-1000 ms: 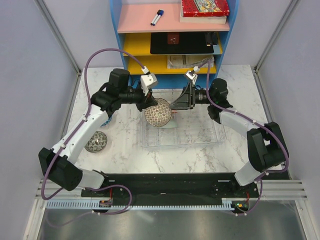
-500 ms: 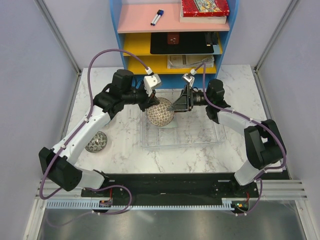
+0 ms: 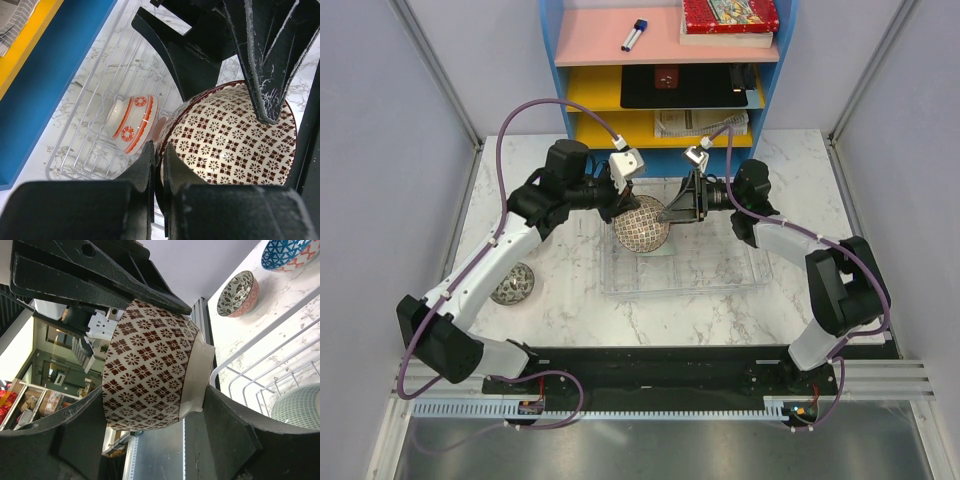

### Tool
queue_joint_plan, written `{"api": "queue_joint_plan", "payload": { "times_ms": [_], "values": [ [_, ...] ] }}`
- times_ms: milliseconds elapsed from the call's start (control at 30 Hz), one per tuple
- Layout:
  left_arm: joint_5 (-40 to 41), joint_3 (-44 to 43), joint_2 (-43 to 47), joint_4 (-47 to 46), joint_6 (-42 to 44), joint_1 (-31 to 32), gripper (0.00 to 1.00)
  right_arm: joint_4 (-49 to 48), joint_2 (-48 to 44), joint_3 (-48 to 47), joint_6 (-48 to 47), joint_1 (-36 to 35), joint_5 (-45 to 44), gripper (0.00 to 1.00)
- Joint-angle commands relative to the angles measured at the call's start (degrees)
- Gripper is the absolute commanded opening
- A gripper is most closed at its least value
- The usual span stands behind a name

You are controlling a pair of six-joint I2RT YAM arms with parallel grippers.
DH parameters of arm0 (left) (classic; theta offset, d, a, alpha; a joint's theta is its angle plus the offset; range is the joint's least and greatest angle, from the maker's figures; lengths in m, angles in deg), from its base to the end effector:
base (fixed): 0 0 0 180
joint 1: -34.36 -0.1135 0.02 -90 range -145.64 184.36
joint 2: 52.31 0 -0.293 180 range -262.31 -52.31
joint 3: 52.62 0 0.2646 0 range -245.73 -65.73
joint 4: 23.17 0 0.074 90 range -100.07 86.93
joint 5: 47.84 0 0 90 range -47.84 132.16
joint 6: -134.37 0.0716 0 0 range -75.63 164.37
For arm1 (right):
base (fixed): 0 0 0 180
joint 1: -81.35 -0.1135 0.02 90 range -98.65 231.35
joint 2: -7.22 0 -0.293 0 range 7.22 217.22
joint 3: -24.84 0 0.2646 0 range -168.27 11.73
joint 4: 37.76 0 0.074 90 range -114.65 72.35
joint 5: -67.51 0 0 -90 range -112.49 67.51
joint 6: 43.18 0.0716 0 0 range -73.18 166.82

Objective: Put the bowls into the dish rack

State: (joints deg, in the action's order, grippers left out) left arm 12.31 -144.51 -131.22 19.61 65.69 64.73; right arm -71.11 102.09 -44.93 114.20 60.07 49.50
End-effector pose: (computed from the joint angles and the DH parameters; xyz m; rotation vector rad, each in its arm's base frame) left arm 0.2750 -0.2024 0.3928 1.1803 1.7091 -0.6393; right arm 0.3290 0.2012 0.3070 -0.5732 1.8798 1.9976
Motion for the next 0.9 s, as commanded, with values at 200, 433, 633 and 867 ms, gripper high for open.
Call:
{"api": "queue_joint_plan", "payload": {
  "times_ms": [200, 433, 633, 867],
  "values": [
    [-0.92, -1.55, 1.92, -5.24, -0.32, 0.57, 0.02, -8.21, 0.32, 0.15, 1.89, -0.87, 1.67, 0.00],
    [3.39, 0.29, 1.31, -5.76, 1.88, 0.22, 0.93, 9.14, -2.05, -1.34, -11.34, -0.34, -0.35, 0.00],
    [-0.82, 3.81, 0.78, -5.85, 1.80, -8.54, 1.00, 29.89, -5.30, -5.03, -28.22, 2.20, -3.07, 0.00],
    [-4.70, 7.94, 2.88, -3.57, 0.92, -16.48, 1.00, 64.63, -9.96, -15.57, -58.97, 3.61, -22.56, 0.00]
  ]
}}
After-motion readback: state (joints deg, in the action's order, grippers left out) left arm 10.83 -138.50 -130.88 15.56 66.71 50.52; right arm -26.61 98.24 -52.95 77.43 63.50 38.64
